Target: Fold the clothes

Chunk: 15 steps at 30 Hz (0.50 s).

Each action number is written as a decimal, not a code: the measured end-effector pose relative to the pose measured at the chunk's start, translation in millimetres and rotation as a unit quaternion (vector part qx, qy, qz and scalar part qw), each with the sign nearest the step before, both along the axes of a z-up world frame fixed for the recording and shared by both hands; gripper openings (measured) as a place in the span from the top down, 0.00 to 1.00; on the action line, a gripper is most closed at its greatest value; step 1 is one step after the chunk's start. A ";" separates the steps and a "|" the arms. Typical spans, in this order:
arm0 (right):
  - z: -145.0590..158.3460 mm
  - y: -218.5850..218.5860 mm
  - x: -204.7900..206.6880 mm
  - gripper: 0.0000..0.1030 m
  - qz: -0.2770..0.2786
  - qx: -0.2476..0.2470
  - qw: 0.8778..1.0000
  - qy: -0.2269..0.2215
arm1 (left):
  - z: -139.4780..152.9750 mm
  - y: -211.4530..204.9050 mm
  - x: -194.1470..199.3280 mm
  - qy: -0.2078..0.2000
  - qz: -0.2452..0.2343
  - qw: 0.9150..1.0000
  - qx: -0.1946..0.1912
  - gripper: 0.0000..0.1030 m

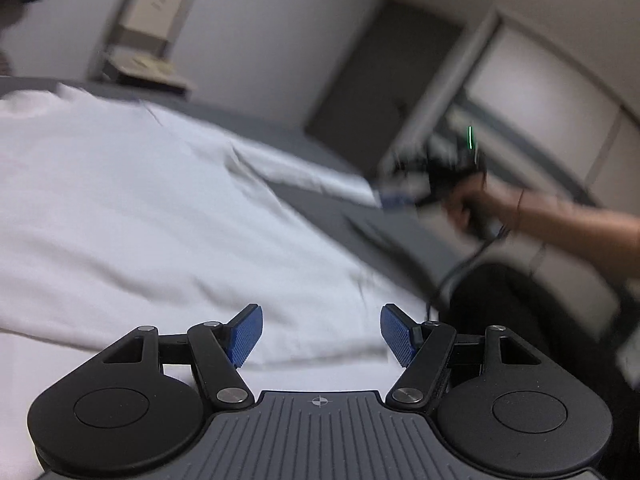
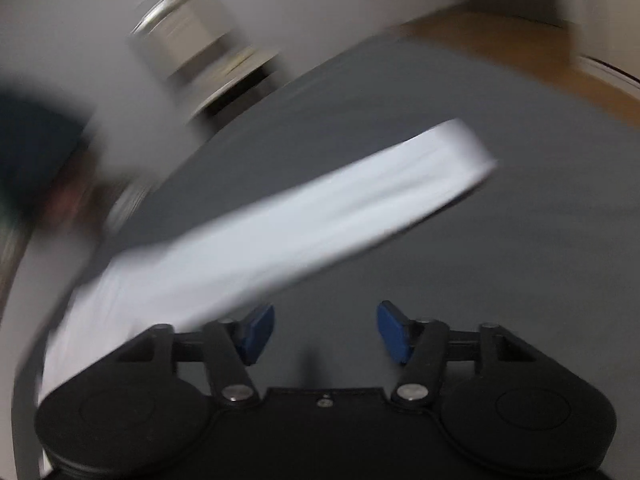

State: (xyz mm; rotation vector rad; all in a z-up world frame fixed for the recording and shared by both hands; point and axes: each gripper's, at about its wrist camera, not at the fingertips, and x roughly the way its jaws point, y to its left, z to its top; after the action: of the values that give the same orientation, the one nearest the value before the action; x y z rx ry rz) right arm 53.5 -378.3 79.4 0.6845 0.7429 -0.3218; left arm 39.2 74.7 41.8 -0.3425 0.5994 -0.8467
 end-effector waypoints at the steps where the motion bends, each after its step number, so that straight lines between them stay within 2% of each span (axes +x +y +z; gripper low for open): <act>1: -4.1 -24.5 -0.3 0.50 -0.040 0.006 0.999 -0.010 | 1.3 8.7 -1.5 -0.001 0.023 1.000 -0.013 0.34; 3: -11.2 -66.5 0.5 0.51 -0.104 0.022 0.994 -0.031 | 3.3 24.5 -5.3 -0.004 0.068 0.997 -0.034 0.34; 5: -20.4 -96.6 6.6 0.51 -0.128 0.053 0.989 -0.048 | 2.7 34.3 -10.2 -0.002 0.104 0.994 -0.036 0.33; 7: -26.2 -110.7 13.6 0.51 -0.137 0.063 0.987 -0.062 | 0.7 39.5 -15.1 0.007 0.126 0.991 -0.045 0.27; 9: -33.2 -119.0 23.9 0.52 -0.130 0.064 0.987 -0.067 | -0.6 42.6 -20.3 0.015 0.147 0.987 -0.058 0.24; 12: -44.6 -125.2 44.4 0.58 -0.102 0.065 0.992 -0.039 | 0.8 41.7 -26.5 0.018 0.181 0.979 -0.095 0.24; 14: -45.2 -120.1 56.0 0.58 -0.083 0.042 0.995 -0.040 | 0.6 39.8 -35.4 0.016 0.206 0.970 -0.127 0.24; 15: -43.7 -119.6 64.9 0.57 -0.071 0.020 0.996 -0.039 | 1.9 38.1 -40.5 0.015 0.213 0.968 -0.129 0.24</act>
State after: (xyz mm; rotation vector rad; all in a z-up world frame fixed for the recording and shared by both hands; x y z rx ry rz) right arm 118.4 -497.9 35.7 0.7864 0.6296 -0.4089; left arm -1.4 112.8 43.8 -0.6950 0.4201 -0.5031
